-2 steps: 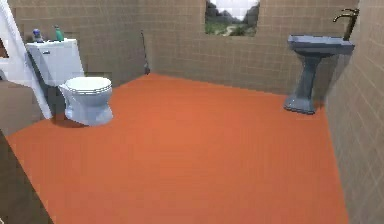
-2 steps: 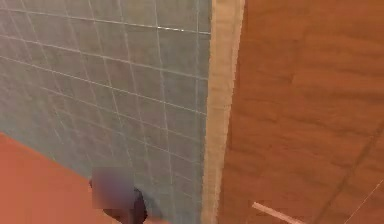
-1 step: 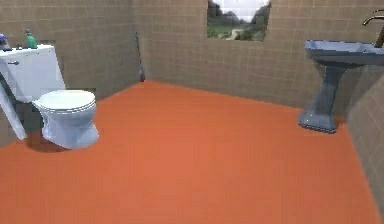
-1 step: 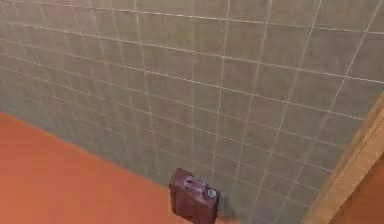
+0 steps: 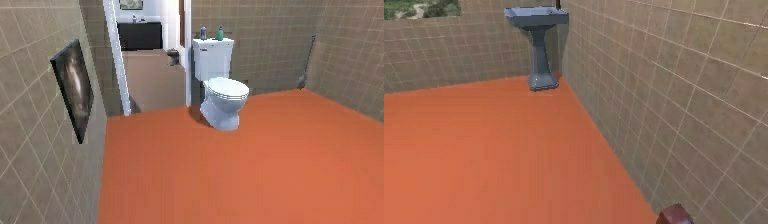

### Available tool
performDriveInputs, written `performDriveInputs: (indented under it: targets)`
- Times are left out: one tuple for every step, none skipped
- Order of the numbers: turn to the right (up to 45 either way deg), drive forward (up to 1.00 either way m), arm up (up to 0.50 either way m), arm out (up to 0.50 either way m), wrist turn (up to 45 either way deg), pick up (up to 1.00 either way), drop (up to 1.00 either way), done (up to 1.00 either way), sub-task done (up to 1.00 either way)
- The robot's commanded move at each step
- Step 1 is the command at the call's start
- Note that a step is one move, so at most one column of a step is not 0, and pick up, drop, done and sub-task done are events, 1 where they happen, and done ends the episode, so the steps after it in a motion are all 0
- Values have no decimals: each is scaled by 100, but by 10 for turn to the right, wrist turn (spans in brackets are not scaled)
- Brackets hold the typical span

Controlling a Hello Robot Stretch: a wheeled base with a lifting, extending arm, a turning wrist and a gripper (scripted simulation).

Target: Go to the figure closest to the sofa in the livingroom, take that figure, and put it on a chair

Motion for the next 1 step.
performDriveInputs:
  targets:
    - [-60,0,0,0,0,0,0,0,0]
